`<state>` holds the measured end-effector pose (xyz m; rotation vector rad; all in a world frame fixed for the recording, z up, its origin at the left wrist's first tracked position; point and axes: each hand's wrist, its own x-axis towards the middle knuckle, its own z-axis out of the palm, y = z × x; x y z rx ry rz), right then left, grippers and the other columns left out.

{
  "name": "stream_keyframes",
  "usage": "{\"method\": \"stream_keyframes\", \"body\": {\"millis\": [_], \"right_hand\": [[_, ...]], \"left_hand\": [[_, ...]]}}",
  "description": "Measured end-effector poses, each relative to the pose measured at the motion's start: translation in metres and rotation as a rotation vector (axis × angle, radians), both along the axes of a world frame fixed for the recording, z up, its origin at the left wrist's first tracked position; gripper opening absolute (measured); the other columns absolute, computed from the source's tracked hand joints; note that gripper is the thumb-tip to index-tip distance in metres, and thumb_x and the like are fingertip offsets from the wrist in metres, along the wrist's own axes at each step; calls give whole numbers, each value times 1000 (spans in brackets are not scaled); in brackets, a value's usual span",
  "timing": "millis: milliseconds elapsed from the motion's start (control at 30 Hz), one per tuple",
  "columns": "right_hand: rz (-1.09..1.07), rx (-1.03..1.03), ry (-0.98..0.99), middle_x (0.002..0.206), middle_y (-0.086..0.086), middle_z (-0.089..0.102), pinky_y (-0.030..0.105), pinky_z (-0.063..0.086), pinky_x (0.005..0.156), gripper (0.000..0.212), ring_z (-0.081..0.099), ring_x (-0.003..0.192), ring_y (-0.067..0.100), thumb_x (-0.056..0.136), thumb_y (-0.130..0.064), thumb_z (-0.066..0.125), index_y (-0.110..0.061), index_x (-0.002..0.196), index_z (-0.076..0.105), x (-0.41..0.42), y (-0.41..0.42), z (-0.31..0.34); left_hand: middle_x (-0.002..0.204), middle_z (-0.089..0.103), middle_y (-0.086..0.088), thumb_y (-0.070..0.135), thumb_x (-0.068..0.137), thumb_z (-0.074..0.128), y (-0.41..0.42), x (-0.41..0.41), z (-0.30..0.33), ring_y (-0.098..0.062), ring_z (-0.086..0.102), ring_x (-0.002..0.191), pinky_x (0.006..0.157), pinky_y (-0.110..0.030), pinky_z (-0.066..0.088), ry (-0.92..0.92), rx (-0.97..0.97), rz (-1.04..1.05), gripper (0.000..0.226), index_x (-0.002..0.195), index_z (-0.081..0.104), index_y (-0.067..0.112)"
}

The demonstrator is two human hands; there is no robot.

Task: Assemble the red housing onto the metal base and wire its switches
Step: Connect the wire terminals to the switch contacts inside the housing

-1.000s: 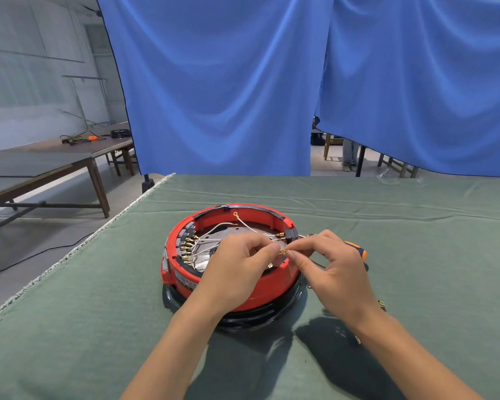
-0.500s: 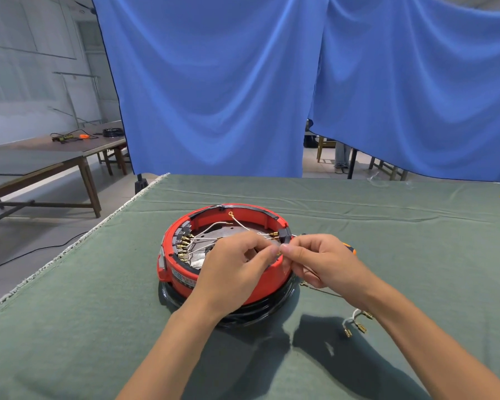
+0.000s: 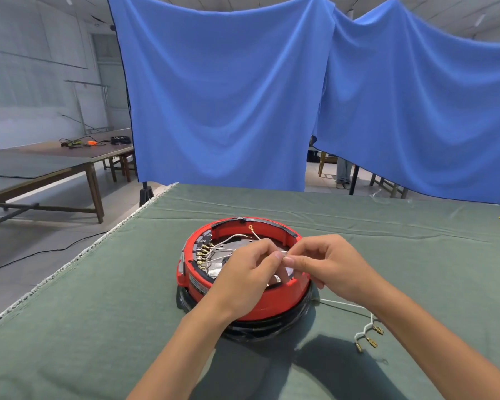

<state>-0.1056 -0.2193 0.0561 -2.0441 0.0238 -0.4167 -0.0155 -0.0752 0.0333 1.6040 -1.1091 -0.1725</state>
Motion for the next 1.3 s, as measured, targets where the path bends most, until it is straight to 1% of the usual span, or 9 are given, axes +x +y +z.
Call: {"method": "stream_keyframes", "body": {"millis": [167,300,433,500,600,667,833,1000,1300], "right_hand": [[-44,-76,-90,53,-7,60,14,38,46,10,49,46,2,83,-8,69,-11,74,70,9,4,6],[-82,-85,-93,56,-4,62,18,43,50,11,53,52,7,83,-9,71,-13,72,71,23,7,13],[-73,-95,-45,55,-4,62,15,41,50,12,51,48,5,83,-11,71,-15,71,71,40,10,17],[-78,-119,-24,54,-5,62,17,42,52,11,51,50,10,83,-14,71,-13,73,72,49,10,18],[-85,-150,2,52,-8,62,14,39,50,11,50,48,8,84,-17,71,-12,74,73,61,10,17],[-82,-154,23,51,-9,61,13,37,48,13,49,46,5,85,-18,70,-15,72,73,68,11,16],[-90,-227,81,52,-9,62,11,34,42,20,50,46,5,85,-24,70,-27,65,69,84,16,17],[-83,-350,225,52,-11,62,10,39,42,19,57,49,2,86,-25,67,-26,67,67,107,26,14],[-73,-257,530,59,-5,60,15,42,39,19,54,50,6,94,-12,51,-13,81,65,129,41,-3]], "left_hand": [[64,65,1,18,98,48,2,8,8,-13,62,58,49,-17,44,98,7,80,29,71,57,10],[63,64,-2,24,92,54,6,45,16,-26,62,72,61,-37,47,-74,49,444,31,65,61,11],[81,61,6,25,90,53,15,78,9,-19,51,93,69,-32,35,-185,172,742,20,72,61,20],[101,62,6,17,87,55,16,89,0,-16,47,108,81,-30,37,-130,177,711,12,89,64,24],[128,59,1,8,87,56,18,97,-10,-18,47,124,102,-32,38,46,141,615,39,125,59,16],[134,56,-2,4,87,56,20,98,-12,-18,49,125,107,-34,37,129,102,575,46,133,53,12],[113,67,-4,12,84,57,21,93,-14,-22,58,111,97,-39,45,48,179,657,32,114,67,20],[70,66,6,-2,80,55,26,89,-14,-13,62,66,63,-30,48,185,19,673,27,76,67,22],[94,70,-13,-5,86,59,28,93,-18,-22,64,84,81,-34,52,452,-99,527,22,104,69,1]]}}
